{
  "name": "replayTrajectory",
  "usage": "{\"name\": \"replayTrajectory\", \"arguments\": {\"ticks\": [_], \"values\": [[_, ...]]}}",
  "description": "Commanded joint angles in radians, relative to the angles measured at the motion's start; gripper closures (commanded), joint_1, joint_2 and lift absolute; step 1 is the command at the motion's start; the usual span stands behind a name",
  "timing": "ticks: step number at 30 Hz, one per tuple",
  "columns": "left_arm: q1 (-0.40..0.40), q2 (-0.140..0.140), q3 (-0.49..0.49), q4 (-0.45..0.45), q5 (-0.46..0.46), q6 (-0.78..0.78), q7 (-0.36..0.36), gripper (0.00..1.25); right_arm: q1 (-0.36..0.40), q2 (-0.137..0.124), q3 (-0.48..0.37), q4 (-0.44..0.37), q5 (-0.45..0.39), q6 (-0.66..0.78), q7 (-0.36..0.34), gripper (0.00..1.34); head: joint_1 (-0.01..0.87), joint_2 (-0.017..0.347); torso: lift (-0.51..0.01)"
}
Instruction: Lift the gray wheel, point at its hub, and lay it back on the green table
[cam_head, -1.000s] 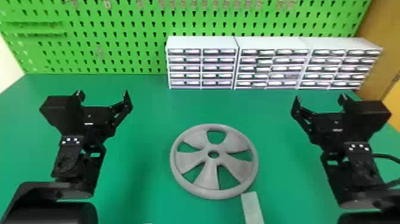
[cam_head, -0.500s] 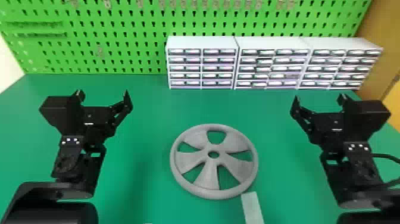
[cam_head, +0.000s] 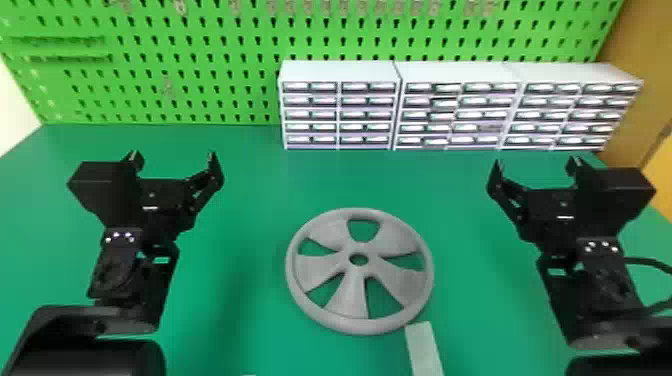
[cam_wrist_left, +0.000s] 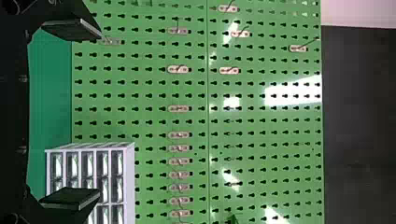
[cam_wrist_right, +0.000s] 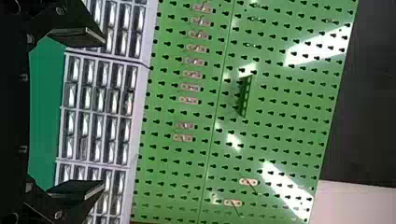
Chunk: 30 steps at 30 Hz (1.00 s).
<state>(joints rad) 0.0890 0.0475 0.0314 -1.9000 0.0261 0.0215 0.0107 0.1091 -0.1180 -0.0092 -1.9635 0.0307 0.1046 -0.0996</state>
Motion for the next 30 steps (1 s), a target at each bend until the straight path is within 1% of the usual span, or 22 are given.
{"name": "replayTrajectory", "arguments": {"ticks": [1,10,15,30], "values": [[0.000,0.000,-0.002,0.001,0.000,0.000,0.000,0.10,0.000,-0.002,0.000,0.000,-0.002,0.000,0.000,0.22,0.692,0.048,-0.093],[-0.003,0.000,-0.010,0.007,0.005,0.000,0.000,0.10,0.000,-0.005,0.003,0.000,-0.003,0.001,0.000,0.22,0.692,0.048,-0.093],[-0.003,0.000,-0.014,0.010,0.005,0.002,-0.001,0.10,0.001,-0.011,0.006,0.000,-0.003,0.001,0.000,0.22,0.692,0.048,-0.093],[-0.003,0.000,-0.016,0.012,0.009,0.000,-0.003,0.10,0.003,-0.008,0.003,0.000,-0.005,0.001,0.000,0.22,0.692,0.048,-0.093]]}}
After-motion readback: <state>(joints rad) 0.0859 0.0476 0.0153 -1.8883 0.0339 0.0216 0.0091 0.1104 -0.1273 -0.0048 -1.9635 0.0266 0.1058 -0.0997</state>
